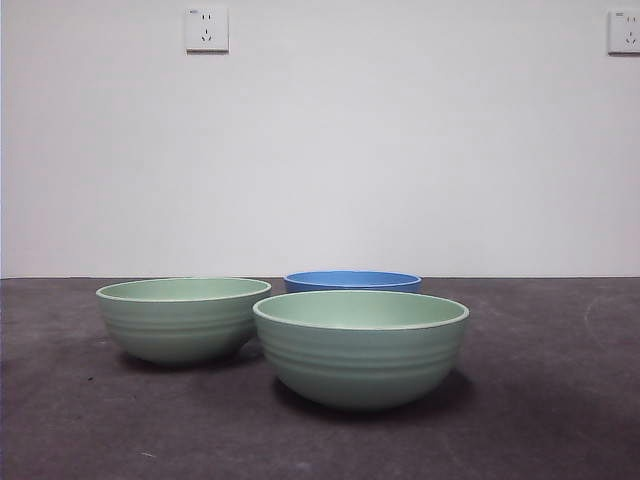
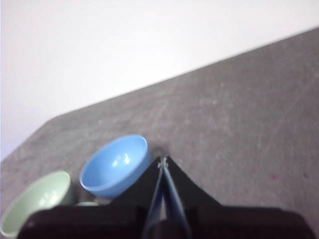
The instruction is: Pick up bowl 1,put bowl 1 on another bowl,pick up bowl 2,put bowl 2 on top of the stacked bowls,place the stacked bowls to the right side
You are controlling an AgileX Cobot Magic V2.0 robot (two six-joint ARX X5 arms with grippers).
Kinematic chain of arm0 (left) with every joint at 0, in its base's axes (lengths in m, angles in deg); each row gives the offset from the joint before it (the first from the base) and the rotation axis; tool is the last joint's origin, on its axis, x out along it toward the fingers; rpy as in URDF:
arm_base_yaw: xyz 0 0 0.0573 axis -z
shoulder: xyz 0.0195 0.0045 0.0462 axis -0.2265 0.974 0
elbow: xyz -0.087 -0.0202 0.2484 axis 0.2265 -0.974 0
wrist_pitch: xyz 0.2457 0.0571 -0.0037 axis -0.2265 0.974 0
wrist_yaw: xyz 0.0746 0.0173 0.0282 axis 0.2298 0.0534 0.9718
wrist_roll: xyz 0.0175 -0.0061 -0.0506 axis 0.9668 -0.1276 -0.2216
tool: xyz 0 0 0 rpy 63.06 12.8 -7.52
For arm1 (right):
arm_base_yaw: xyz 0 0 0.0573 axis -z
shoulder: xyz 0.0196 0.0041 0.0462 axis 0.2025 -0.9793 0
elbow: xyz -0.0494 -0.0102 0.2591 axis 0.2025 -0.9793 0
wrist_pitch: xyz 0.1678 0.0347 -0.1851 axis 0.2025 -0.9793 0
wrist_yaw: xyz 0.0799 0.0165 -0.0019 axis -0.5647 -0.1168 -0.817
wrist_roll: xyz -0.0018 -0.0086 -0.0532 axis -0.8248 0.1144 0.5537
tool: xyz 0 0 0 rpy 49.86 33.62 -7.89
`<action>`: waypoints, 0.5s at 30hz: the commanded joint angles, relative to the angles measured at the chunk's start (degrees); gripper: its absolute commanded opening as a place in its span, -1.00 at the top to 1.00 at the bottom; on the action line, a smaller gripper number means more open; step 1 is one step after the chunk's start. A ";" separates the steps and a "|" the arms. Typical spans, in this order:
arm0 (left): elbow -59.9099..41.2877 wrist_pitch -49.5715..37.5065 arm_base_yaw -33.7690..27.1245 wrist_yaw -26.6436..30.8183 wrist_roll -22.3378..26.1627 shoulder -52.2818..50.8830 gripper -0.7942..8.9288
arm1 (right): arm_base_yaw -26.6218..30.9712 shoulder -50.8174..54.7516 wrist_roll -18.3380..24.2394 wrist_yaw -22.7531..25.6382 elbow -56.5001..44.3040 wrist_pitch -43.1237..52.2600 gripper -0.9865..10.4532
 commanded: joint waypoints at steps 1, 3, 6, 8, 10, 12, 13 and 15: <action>2.80 2.05 -0.17 -0.85 -1.68 1.29 0.85 | -0.11 -3.23 -0.70 -0.33 3.85 -1.16 0.85; 5.25 3.78 -0.17 -2.56 -1.62 2.78 0.85 | -0.11 -6.05 0.85 -1.79 7.10 -3.30 0.85; 9.11 6.10 -0.17 -5.62 -1.25 5.79 0.85 | -0.15 -11.15 3.65 -5.77 12.39 -7.48 0.85; 12.11 7.82 -0.17 -8.35 -0.26 8.48 0.85 | -0.15 -14.91 6.01 -8.63 16.50 -11.58 0.85; 15.19 10.05 -0.17 -11.15 1.49 11.32 0.85 | -0.17 -18.38 9.22 -11.13 20.57 -16.13 0.85; 18.80 13.46 -0.17 -14.10 4.04 14.60 0.85 | -0.22 -22.01 13.20 -13.70 25.09 -21.55 0.85; 20.41 15.15 -0.17 -15.30 5.33 16.00 0.85 | -0.26 -23.56 14.93 -14.62 27.08 -24.04 0.85; 24.17 19.37 -0.17 -17.33 8.37 19.28 0.85 | -0.68 -27.02 19.04 -15.12 31.67 -29.88 0.85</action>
